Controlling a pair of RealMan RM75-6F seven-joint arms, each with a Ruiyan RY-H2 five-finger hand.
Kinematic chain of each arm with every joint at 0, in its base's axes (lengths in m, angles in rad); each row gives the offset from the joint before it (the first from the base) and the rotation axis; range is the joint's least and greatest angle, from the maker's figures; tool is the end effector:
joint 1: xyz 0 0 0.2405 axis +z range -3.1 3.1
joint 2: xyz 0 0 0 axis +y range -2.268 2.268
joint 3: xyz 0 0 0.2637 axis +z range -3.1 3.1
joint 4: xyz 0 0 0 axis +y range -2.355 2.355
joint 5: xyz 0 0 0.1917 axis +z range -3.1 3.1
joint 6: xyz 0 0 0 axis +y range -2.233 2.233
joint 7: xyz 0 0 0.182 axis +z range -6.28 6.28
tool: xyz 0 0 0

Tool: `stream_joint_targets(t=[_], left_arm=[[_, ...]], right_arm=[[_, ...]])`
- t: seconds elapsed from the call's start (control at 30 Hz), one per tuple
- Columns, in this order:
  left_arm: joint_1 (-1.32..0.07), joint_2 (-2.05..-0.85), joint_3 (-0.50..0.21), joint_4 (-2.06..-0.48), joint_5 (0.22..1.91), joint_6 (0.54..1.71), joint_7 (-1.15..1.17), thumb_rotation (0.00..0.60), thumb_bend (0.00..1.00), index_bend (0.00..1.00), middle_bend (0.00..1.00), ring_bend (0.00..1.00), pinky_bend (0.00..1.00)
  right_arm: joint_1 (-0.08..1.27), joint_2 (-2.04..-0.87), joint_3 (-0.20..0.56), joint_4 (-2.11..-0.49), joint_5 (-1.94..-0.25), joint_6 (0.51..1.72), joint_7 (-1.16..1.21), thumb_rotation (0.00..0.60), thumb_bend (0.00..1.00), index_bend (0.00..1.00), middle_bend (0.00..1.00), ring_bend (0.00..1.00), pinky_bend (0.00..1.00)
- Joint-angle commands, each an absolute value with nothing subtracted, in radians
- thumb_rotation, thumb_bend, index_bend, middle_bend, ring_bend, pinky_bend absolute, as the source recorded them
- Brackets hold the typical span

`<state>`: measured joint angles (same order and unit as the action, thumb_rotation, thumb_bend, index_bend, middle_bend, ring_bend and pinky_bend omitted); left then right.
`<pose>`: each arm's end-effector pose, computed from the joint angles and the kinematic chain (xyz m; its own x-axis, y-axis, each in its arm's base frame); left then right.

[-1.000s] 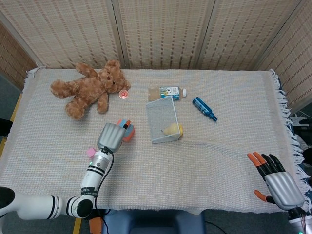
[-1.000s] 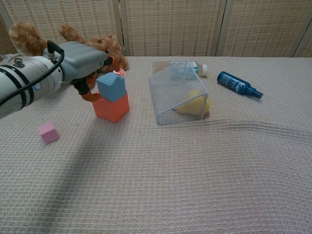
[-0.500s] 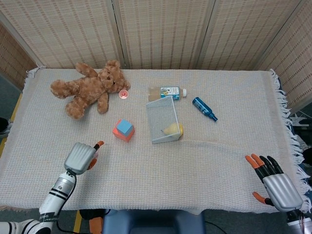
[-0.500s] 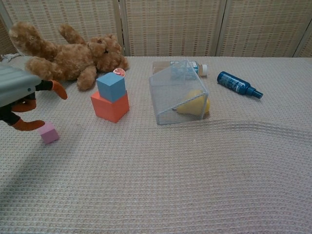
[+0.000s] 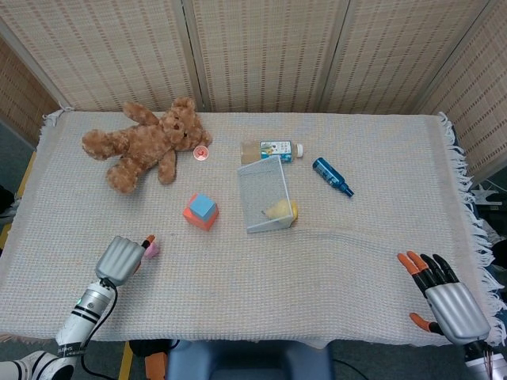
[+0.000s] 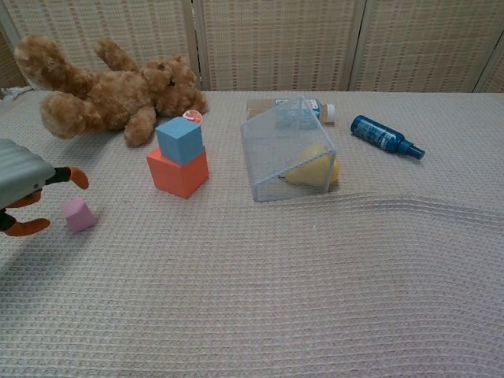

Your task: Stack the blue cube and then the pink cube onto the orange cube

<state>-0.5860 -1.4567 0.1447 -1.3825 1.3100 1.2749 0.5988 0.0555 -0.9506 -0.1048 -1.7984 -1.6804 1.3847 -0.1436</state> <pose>-0.2432 0.3211 0.0285 0.8355 0.0131 0.5493 0.5095 -0.3927 -0.7656 -0.2839 -0.1703 0.1639 0.5229 -0.2398 0.8180 -0.8521 -0.1726 0.4941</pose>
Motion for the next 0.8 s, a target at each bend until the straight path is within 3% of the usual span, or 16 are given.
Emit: stream_joint_targets(t=[0.03, 0.4, 0.8], left_arm=[[-0.573, -1.496, 0.149, -1.303, 1.363, 1.250, 0.580, 0.600, 0.31, 0.24, 1.00, 1.00, 1.00], [-0.562, -1.538, 0.117, -1.200, 1.430, 1.223, 0.525, 0.600, 0.31, 0.26, 1.00, 1.00, 1.00], [-0.554, -1.577, 0.091, -1.092, 1.496, 1.220, 0.448, 0.600, 0.31, 0.34, 1.00, 1.00, 1.00]], right_arm=[[0.054, -0.952, -0.105, -1.800, -1.681, 1.385, -0.147, 0.600, 0.08, 0.00, 0.00, 0.00, 0.00], [0.055, -0.954, -0.104, -1.803, -1.671, 1.377, -0.158, 0.600, 0.08, 0.00, 0.00, 0.00, 0.00], [0.055, -0.958, -0.101, -1.808, -1.660, 1.372, -0.173, 0.600, 0.08, 0.00, 0.00, 0.00, 0.00]])
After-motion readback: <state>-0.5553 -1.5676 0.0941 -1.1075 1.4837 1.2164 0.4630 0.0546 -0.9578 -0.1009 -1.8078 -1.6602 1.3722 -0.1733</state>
